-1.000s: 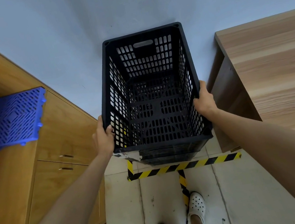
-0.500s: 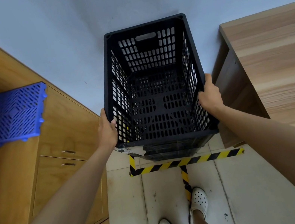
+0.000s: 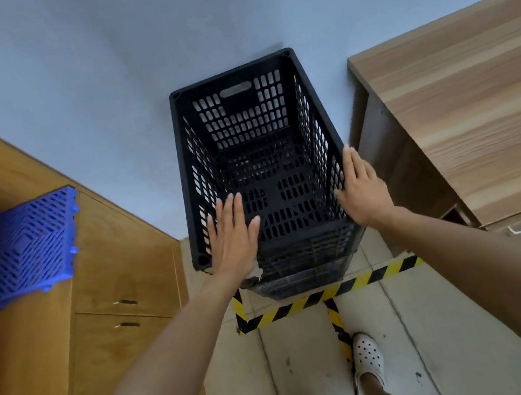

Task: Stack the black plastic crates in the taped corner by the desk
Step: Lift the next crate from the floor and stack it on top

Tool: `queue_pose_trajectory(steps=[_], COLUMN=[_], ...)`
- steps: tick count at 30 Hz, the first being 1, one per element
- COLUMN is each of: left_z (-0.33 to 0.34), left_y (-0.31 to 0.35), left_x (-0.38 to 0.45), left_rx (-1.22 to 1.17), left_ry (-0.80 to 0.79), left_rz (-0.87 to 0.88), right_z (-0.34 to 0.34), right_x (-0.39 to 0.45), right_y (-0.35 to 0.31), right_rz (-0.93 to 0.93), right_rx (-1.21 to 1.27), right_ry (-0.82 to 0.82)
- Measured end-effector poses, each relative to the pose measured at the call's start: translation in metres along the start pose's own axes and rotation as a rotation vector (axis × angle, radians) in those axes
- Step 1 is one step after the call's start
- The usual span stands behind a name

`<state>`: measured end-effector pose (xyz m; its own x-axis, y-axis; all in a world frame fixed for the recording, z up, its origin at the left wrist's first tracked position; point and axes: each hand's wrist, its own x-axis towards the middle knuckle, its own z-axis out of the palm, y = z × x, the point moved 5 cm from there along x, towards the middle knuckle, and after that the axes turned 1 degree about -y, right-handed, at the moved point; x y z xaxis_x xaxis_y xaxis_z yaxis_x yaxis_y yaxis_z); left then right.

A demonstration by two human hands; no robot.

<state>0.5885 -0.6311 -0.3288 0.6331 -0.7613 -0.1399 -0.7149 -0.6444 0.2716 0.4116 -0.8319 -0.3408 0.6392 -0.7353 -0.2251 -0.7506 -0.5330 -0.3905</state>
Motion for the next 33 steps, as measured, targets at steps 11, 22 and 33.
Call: queue_pose_trajectory(steps=[11,22,33], left_z=[-0.014,-0.025,0.030], left_y=[0.059,0.140,0.258], left_x=[-0.053,-0.126,-0.221], left_rx=[0.044,0.131,0.236], left_ry=[-0.143,-0.329,-0.482], left_rz=[0.419,0.673,0.885], right_z=[0.044,0.025,0.021], right_x=[-0.138,-0.248,-0.411], right_y=[-0.028,-0.030,0.087], right_rz=[0.069,0.213,0.567], right_rx=[-0.097,0.002,0.079], right_ry=[0.011,-0.108,-0.056])
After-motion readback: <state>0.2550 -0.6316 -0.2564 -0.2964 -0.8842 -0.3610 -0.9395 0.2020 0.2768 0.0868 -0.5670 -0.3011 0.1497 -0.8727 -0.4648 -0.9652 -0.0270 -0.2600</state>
